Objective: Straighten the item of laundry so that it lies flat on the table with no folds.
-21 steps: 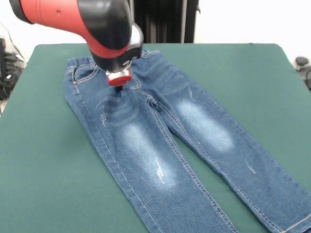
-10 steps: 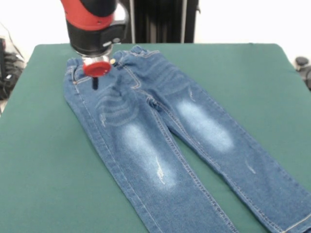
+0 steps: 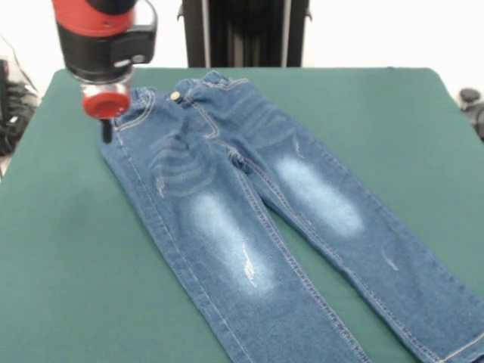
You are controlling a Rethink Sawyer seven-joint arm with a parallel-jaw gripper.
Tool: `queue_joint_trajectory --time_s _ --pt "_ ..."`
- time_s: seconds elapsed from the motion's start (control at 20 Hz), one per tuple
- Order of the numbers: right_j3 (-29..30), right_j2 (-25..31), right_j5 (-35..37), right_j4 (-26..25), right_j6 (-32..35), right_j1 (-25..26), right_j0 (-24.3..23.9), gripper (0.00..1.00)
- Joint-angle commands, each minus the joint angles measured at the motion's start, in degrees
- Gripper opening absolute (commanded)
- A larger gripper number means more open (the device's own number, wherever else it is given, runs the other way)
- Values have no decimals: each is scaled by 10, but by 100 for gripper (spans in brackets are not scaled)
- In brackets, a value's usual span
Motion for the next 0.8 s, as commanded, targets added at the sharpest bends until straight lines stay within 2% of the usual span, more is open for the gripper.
queue_joint_trajectory --time_s 0.05,0.8 --pt "-23 100 -32 -32 -188 39 -13 100" --pt "-37 138 -40 -74 -184 30 -19 100"
